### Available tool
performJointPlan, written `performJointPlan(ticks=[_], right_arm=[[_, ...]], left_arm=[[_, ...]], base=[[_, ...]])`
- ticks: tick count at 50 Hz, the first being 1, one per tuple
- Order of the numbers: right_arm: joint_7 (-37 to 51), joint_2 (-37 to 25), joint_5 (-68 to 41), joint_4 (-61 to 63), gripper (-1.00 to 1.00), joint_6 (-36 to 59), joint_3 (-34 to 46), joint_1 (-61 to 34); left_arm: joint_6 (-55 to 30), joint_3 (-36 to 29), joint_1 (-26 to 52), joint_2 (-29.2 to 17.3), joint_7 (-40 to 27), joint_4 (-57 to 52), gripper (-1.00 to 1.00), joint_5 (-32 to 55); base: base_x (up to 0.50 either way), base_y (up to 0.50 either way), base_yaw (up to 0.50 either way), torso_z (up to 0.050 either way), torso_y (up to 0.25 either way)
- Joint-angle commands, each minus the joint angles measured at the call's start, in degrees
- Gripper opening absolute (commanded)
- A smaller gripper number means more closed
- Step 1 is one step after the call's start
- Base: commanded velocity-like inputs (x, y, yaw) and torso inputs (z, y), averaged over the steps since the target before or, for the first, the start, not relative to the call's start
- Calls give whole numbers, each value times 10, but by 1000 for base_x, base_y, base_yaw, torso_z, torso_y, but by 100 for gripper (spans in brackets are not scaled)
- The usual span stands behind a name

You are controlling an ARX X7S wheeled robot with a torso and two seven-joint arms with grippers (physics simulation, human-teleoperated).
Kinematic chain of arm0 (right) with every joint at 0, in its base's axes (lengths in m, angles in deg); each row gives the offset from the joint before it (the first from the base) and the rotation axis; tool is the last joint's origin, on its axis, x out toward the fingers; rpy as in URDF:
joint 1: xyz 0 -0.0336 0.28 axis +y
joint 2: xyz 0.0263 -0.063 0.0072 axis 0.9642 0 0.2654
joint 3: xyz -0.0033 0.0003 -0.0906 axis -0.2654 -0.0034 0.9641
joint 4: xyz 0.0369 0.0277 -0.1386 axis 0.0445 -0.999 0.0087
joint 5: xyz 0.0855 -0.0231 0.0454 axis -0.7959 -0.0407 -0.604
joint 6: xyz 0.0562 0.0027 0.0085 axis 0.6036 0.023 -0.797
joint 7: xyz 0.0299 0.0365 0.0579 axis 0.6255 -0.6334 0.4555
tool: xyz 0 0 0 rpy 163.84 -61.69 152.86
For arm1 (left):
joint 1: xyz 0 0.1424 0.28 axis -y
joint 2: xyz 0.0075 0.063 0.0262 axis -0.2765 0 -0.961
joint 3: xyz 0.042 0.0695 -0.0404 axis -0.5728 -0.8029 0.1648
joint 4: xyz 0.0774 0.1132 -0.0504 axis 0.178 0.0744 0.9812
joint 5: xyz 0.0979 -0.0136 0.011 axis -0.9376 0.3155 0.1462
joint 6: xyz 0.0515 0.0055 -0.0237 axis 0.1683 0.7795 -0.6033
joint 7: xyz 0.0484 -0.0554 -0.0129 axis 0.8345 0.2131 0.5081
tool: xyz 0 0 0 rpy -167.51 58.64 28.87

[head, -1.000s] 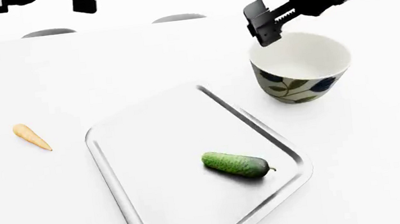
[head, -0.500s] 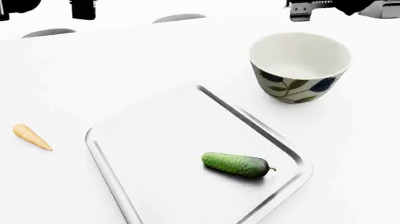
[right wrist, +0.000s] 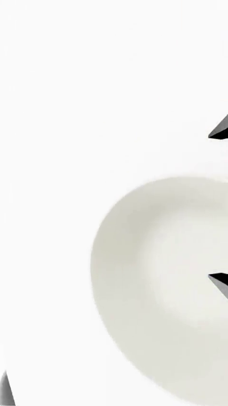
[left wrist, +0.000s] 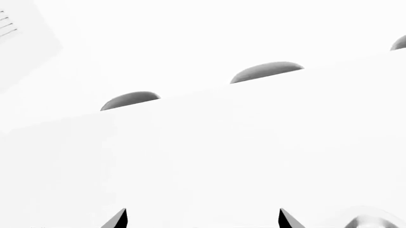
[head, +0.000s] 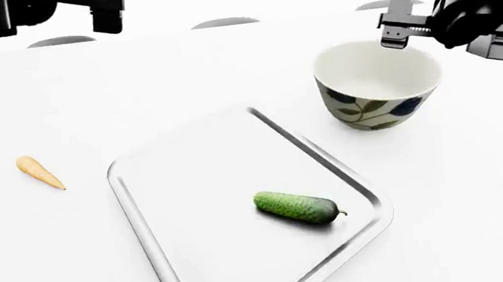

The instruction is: Place the two vegetables and bowl onto the tray for setting up a vegetable dip station.

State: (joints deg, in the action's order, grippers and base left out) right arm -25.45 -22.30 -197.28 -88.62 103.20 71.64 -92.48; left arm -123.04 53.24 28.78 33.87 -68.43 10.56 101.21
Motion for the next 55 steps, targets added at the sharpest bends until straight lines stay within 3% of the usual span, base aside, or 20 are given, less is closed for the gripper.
performJointPlan(ticks=[1,10,21,29,45,55], right_arm=[[-40,11,2,-22,100,7,5,29],[19,-32,-27,32,100,-22,-27,47],[-35,-35,-25,45,100,-63,-41,67],[-83,-11,-8,-13,100,-89,-30,91],[28,-100,-59,117,100,-153,-87,160],[-11,-77,-52,76,100,-159,-81,177]], left_arm=[[4,1,-6,-2,-5,-1,100,6],[6,1,-11,-6,-8,-2,100,10],[-1,8,-17,-14,-20,-15,100,19],[1,10,-20,-15,-23,-15,100,25],[8,3,-28,-17,-25,-13,100,30],[12,5,-29,-21,-27,-13,100,35]], base=[[0,0,0,0,0],[0,0,0,0,0],[0,0,0,0,0],[0,0,0,0,0],[0,0,0,0,0],[0,0,0,0,0]])
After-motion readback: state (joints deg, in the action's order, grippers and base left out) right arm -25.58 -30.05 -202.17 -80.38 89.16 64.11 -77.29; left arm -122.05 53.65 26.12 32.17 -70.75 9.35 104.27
